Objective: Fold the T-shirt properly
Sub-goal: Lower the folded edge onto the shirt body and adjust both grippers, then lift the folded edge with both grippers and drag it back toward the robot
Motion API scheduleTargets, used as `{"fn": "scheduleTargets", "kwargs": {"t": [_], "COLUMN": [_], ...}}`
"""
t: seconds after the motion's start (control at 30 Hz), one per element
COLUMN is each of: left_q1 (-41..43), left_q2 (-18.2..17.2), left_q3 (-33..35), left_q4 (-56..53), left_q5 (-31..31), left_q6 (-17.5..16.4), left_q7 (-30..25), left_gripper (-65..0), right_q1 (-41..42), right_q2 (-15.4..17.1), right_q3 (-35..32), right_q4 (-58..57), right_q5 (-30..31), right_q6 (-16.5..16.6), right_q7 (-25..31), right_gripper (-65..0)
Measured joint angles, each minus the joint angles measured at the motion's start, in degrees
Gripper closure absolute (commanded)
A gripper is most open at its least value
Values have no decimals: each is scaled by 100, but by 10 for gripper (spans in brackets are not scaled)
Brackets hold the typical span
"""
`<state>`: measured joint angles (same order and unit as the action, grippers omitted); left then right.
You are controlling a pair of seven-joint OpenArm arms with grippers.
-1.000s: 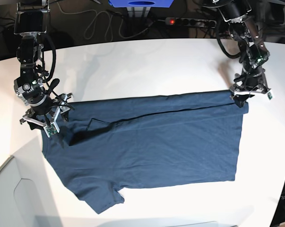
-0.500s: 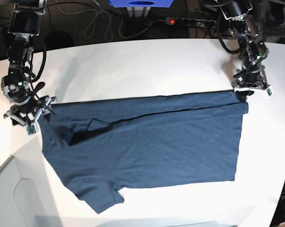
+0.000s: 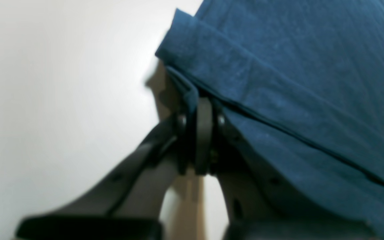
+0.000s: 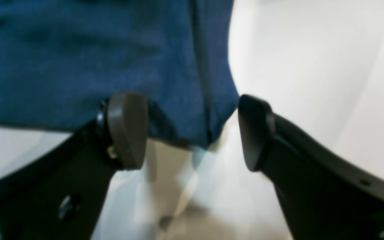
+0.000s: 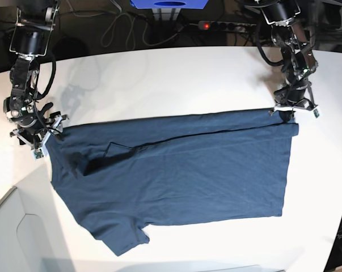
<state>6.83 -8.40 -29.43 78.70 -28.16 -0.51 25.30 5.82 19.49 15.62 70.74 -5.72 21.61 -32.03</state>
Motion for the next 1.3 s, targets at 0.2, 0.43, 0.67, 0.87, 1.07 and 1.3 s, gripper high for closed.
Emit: {"fn": "scheduleTargets", "kwargs": {"t": [0.2,0.43,0.67,0.87,1.07,1.3], "left_q1": [17,175,184,-608,-1145,-684], "left_q2": [-13,-7,-278,-627,-678,-608], "left_q3": [-2,4,35,46,44,31], "left_q4": [55,522,1333,1340,1390,1362], "left_q5": [4,146,125,116,92,33], "left_q6": [0,87,114,50,31,35], "left_q7": [46,396,461,1143,1585,1606], "left_gripper": [0,0,0,0,0,0], "right_q1": [-103,-678,-625,286,968,129], "right_q2": [37,37,127,116,114,118], "right_q3": [11,-7,-28,-39,-37,-31], "right_q4": [-35,874,2188,2332,2361,2391], "right_q5": [85,-111,-70,-26,-26,-81], "right_q6": [693,811,870,920,922,931], "right_q7": [142,-195,-1047,-1668,-2041,-2063], "right_gripper": [-100,-1,-2,-2,-2,-2]}}
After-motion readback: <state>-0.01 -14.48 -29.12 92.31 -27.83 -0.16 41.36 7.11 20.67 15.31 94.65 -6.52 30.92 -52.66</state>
